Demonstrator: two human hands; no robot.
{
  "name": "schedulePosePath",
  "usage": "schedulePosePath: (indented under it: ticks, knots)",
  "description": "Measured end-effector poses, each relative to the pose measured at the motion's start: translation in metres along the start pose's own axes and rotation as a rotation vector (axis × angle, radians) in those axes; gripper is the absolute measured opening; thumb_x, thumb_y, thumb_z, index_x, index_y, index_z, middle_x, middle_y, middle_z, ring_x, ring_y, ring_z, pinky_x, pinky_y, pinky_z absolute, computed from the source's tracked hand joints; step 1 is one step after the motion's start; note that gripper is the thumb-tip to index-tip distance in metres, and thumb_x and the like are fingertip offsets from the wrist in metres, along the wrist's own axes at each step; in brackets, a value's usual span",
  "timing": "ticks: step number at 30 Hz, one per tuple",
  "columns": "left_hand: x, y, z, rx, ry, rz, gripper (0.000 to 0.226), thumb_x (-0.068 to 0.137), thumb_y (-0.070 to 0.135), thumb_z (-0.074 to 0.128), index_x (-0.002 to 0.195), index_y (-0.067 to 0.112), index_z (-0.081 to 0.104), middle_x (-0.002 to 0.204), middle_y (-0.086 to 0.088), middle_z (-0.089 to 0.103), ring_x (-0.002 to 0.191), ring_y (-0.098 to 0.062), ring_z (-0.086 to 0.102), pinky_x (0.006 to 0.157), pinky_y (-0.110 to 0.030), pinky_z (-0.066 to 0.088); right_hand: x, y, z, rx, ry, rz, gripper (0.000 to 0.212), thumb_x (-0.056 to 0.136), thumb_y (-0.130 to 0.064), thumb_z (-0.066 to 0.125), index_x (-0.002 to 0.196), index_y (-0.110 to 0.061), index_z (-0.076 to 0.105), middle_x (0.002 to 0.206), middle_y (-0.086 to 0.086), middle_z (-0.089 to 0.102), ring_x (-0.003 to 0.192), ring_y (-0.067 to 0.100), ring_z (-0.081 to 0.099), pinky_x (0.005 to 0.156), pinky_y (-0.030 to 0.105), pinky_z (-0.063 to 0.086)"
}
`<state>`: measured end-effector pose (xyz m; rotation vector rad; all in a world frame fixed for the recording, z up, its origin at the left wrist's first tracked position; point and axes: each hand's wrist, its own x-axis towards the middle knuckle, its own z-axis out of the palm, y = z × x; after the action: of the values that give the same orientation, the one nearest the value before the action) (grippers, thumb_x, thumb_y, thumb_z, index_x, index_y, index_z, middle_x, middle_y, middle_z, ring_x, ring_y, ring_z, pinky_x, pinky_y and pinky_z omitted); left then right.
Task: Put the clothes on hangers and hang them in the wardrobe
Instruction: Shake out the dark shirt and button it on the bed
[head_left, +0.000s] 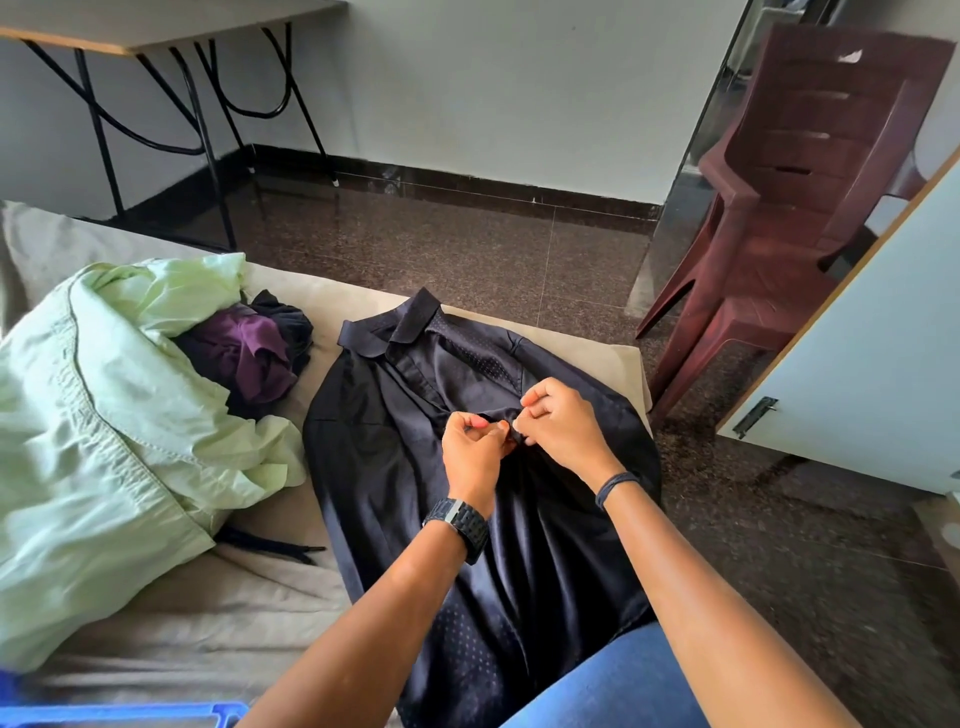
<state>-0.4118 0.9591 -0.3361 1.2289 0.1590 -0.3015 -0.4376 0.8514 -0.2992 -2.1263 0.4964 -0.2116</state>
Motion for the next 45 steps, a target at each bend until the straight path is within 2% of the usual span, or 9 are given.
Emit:
schedulePosePath:
  ticks: [4,7,10,15,21,28,37,40,45]
  knots:
    - [-0.006,-0.011,-0.003,-0.068,-0.037,-0.016,0.030,0.082,-0.012,0.063,0.083,0.012,0.044,0.077,-0.006,0.061,0.071,-0.016,0.062,0.066,-0.023,0.053,-0.009,0.011,0.002,0.025,0.018,-0.061,0.011,0.085,-0.006,0.064,0.092,-0.013,0.059,0.080,-0.003,0.068,0.069,0.002,0.066,0.065,0.013,0.053]
    - [-0.006,-0.018,-0.006,0.004,-0.005,0.018,0.030,0.080,-0.008,0.067,0.081,0.013,0.046,0.077,-0.008,0.063,0.076,-0.023,0.062,0.076,-0.034,0.054,-0.016,0.017,0.003,0.123,0.002,-0.037,0.016,0.085,-0.002,0.065,0.094,-0.013,0.059,0.082,0.000,0.068,0.068,0.006,0.068,0.069,0.022,0.057]
    - [-0.007,-0.019,-0.005,0.167,0.002,0.083,0.028,0.081,-0.003,0.068,0.078,0.015,0.047,0.075,-0.007,0.063,0.073,-0.023,0.063,0.079,-0.040,0.055,-0.019,0.021,0.002,0.120,0.005,-0.072,0.022,0.082,-0.002,0.068,0.094,-0.017,0.058,0.081,-0.003,0.067,0.070,0.007,0.068,0.072,0.026,0.058]
    - [-0.005,-0.013,-0.004,0.211,-0.050,0.086,0.032,0.082,-0.010,0.059,0.075,0.016,0.043,0.068,-0.002,0.054,0.064,-0.016,0.055,0.077,-0.041,0.052,-0.024,0.021,-0.002,0.023,-0.008,-0.223,0.023,0.084,-0.004,0.065,0.097,-0.019,0.055,0.083,-0.004,0.064,0.076,0.006,0.064,0.072,0.016,0.052]
    - [-0.001,-0.001,-0.007,0.165,-0.175,0.051,0.034,0.084,-0.018,0.048,0.077,0.013,0.040,0.066,-0.002,0.048,0.065,-0.016,0.051,0.068,-0.031,0.049,-0.028,0.021,0.000,-0.090,0.025,-0.361,0.019,0.087,-0.004,0.064,0.104,-0.013,0.062,0.092,-0.003,0.061,0.082,0.006,0.061,0.074,0.013,0.051]
    - [-0.004,0.003,-0.016,0.032,-0.279,0.001,0.033,0.085,-0.021,0.043,0.078,0.012,0.042,0.064,-0.002,0.054,0.058,-0.012,0.056,0.063,-0.027,0.047,-0.022,0.022,-0.003,0.067,-0.012,-0.166,0.009,0.082,-0.010,0.070,0.087,-0.017,0.072,0.079,-0.006,0.070,0.076,0.011,0.068,0.076,0.031,0.058]
    - [-0.005,0.000,-0.021,0.093,-0.268,0.087,0.032,0.083,-0.019,0.049,0.079,0.012,0.042,0.069,-0.004,0.053,0.059,-0.013,0.053,0.061,-0.023,0.047,-0.021,0.010,0.000,-0.053,-0.027,-0.178,0.004,0.078,-0.011,0.071,0.078,-0.010,0.067,0.071,-0.001,0.067,0.062,0.004,0.060,0.060,0.008,0.046]
    - [-0.004,0.000,-0.021,0.093,-0.252,0.093,0.030,0.084,-0.017,0.050,0.080,0.012,0.043,0.067,-0.003,0.055,0.057,-0.013,0.054,0.061,-0.023,0.048,-0.021,0.009,0.003,-0.070,0.001,-0.194,0.005,0.079,-0.011,0.070,0.078,-0.010,0.065,0.070,-0.002,0.066,0.061,0.004,0.060,0.060,0.009,0.047]
    - [-0.003,0.001,-0.023,0.022,-0.223,0.052,0.021,0.090,-0.003,0.058,0.085,0.012,0.044,0.073,-0.010,0.059,0.061,-0.016,0.057,0.061,-0.025,0.050,-0.026,0.015,0.002,-0.023,-0.040,-0.225,0.004,0.085,-0.010,0.067,0.088,-0.012,0.070,0.078,-0.003,0.070,0.071,0.006,0.067,0.070,0.015,0.054]
